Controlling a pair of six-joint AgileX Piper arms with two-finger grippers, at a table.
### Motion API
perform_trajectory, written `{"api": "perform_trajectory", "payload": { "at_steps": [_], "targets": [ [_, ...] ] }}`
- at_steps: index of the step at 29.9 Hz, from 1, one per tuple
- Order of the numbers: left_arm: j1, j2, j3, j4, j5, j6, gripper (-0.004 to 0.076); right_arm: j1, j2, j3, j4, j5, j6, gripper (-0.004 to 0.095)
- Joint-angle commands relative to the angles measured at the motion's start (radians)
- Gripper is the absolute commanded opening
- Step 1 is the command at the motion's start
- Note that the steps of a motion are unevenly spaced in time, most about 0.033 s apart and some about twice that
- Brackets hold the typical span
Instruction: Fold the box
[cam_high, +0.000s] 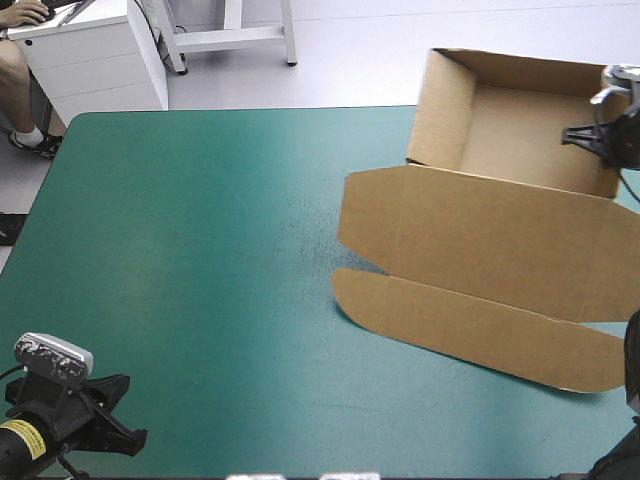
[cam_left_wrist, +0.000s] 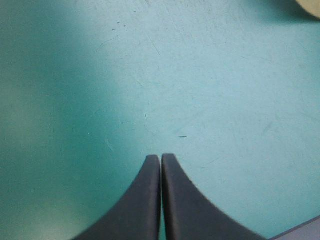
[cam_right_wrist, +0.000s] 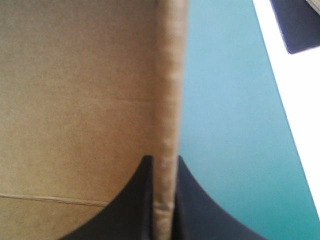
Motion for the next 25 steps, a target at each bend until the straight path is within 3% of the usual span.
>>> {"api": "perform_trajectory", "payload": {
  "at_steps": [1,9,17,21,25],
  "targets": [
    [-0.002,0.013,-0.023,0.008,-0.057,-0.001,-0.0010,-0.124,-0.004,-0.031,0.004,0.009,-0.021,-0.0021],
    [-0.002,0.013,-0.023,0.078,-0.054,-0.001,-0.0010,-0.264,0.102,-0.032,0.038,-0.045,-0.023,-0.0018],
    [-0.002,0.013,-0.023,0.081,-0.052,0.001,-0.0010,-0.280,0.145,-0.033,0.048,-0.100,-0.089,-0.0002],
    [-0.002,0.013,-0.023,0.085,-0.043,0.001,-0.0010,-0.280,0.164,-0.033,0.045,-0.116,-0.087,0.0070],
    [-0.002,0.013,-0.023,0.078,-0.031,0.001,-0.0010,-0.283,0.172,-0.033,0.038,-0.088,-0.087,0.0281]
  ]
}}
